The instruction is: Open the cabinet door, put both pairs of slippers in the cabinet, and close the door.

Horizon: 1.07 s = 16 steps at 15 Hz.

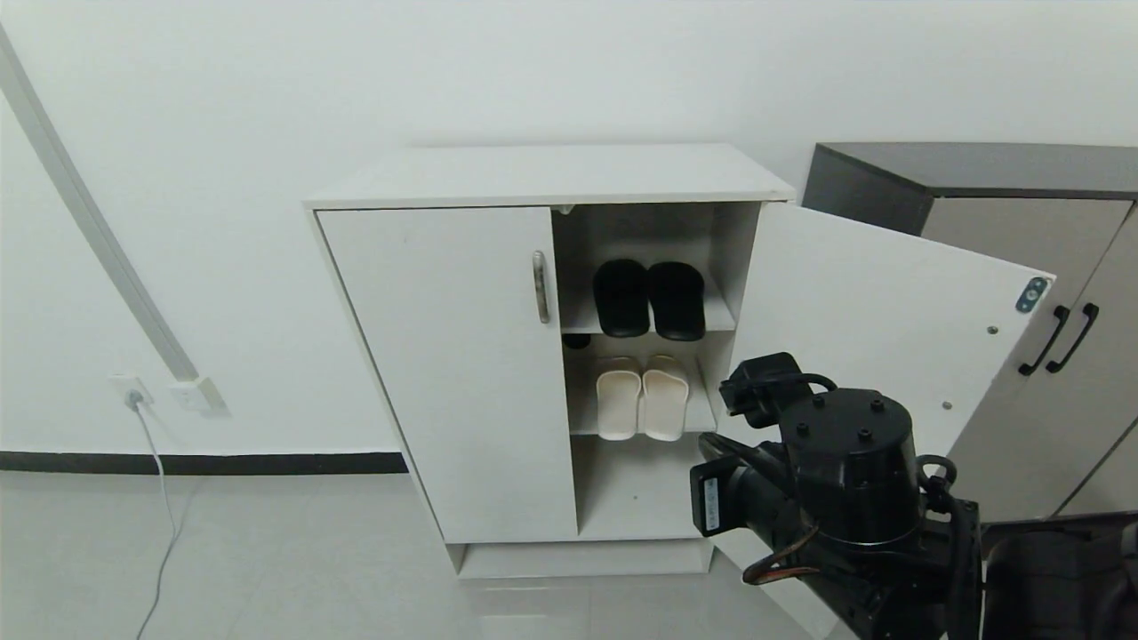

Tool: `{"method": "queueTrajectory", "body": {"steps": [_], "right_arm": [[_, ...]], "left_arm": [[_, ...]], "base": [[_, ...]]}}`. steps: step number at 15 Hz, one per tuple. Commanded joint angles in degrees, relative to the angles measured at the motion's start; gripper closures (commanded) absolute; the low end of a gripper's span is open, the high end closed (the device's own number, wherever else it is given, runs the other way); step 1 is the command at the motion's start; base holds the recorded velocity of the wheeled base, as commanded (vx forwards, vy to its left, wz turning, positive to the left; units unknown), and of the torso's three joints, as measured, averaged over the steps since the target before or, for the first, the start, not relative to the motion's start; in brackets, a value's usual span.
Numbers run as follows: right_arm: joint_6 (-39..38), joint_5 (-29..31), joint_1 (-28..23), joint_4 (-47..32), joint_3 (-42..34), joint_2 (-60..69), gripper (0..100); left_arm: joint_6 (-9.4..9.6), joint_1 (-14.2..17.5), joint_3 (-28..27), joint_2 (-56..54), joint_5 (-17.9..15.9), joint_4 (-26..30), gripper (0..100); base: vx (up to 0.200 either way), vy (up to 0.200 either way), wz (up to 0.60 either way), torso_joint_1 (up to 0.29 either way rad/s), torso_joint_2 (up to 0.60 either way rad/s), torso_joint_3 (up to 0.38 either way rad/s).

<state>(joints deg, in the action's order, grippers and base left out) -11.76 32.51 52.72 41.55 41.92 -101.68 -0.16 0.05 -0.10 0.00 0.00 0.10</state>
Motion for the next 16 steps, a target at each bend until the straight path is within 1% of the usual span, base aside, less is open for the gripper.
{"method": "queueTrajectory", "body": {"steps": [1,9,16], "right_arm": [[0.0,0.0,0.0,-0.1,0.0,-0.2,100],[0.0,0.0,0.0,-0.1,-0.4,-0.6,100],[0.0,0.0,0.0,-0.1,-0.4,-0.7,100]], "left_arm": [[-0.02,0.0,0.0,0.0,0.0,0.0,100],[-0.02,0.0,0.0,0.0,0.0,0.0,100],[-0.11,0.0,0.0,0.0,0.0,0.0,100]], "base": [[0.000,0.000,0.00,0.139,-0.46,-0.354],[0.000,0.000,0.00,0.157,-0.48,-0.327],[0.000,0.000,0.00,0.205,-0.52,-0.318]]}}
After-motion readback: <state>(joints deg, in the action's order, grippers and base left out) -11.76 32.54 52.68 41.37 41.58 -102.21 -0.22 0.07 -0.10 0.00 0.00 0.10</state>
